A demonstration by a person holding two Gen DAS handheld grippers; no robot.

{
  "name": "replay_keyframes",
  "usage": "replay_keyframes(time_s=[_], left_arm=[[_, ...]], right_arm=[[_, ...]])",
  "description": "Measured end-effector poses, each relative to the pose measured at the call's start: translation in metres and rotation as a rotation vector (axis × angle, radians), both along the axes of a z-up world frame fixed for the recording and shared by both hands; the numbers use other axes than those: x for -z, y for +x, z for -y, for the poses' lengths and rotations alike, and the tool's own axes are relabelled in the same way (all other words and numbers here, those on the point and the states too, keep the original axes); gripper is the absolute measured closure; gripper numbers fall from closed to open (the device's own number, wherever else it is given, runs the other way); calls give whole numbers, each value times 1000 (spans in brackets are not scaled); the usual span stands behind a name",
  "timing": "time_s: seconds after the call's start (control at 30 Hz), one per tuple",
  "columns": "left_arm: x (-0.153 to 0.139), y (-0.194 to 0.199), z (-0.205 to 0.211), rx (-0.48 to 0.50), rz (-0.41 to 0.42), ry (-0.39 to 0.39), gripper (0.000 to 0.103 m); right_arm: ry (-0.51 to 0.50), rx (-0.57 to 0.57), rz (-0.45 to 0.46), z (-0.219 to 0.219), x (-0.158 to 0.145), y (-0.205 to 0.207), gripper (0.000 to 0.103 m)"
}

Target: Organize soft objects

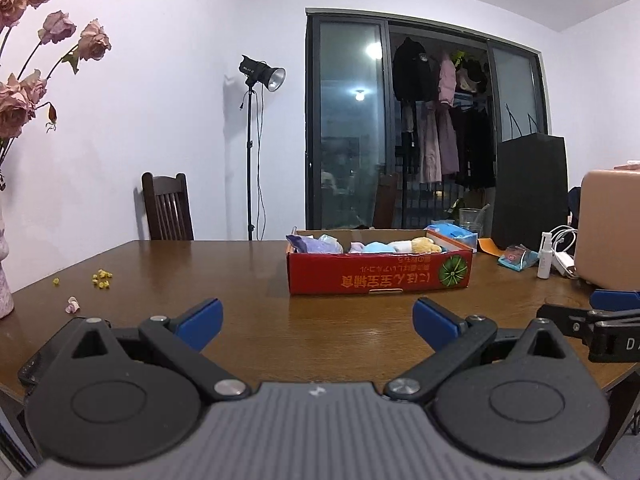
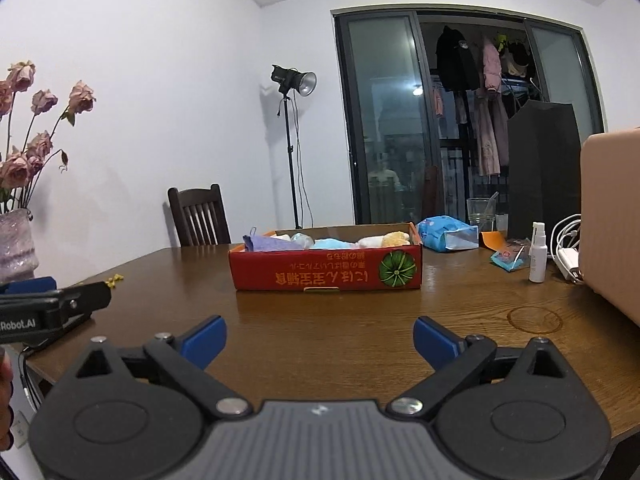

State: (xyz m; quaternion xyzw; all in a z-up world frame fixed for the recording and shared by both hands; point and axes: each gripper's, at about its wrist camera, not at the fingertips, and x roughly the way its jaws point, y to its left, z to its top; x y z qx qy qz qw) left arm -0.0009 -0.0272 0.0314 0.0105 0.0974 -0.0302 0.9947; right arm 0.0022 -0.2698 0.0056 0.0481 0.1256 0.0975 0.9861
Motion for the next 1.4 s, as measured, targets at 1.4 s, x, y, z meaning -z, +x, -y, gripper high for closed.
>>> replay_keyframes(time_s=[1.4], left_arm=[[3, 5, -3, -12, -19, 13, 0]], right_arm=[[-2, 21, -16, -1, 4, 4, 0]])
